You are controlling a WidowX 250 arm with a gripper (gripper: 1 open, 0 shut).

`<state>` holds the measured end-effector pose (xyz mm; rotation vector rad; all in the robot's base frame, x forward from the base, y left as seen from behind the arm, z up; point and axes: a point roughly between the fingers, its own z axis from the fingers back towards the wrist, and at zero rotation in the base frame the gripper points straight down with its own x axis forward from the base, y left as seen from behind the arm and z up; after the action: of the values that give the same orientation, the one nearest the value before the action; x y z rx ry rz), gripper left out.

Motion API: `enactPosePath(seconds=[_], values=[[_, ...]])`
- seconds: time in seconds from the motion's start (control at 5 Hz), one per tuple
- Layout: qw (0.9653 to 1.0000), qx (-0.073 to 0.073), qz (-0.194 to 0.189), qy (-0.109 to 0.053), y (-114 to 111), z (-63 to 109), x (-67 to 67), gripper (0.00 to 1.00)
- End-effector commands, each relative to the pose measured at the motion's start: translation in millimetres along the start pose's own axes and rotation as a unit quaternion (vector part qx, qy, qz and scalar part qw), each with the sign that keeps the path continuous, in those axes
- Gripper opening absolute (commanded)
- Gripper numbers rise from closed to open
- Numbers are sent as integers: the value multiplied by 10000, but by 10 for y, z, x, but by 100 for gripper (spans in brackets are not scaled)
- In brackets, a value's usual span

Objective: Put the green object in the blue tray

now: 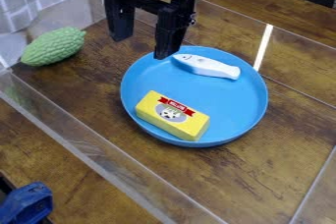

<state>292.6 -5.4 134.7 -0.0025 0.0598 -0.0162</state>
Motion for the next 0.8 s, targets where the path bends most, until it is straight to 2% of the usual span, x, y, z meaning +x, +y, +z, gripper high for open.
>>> enactPosePath(seconds=[0.0, 0.6], values=[[9999, 16, -120, 72, 39, -43, -8, 100], [9981, 76, -555, 262, 234, -128, -45, 100]])
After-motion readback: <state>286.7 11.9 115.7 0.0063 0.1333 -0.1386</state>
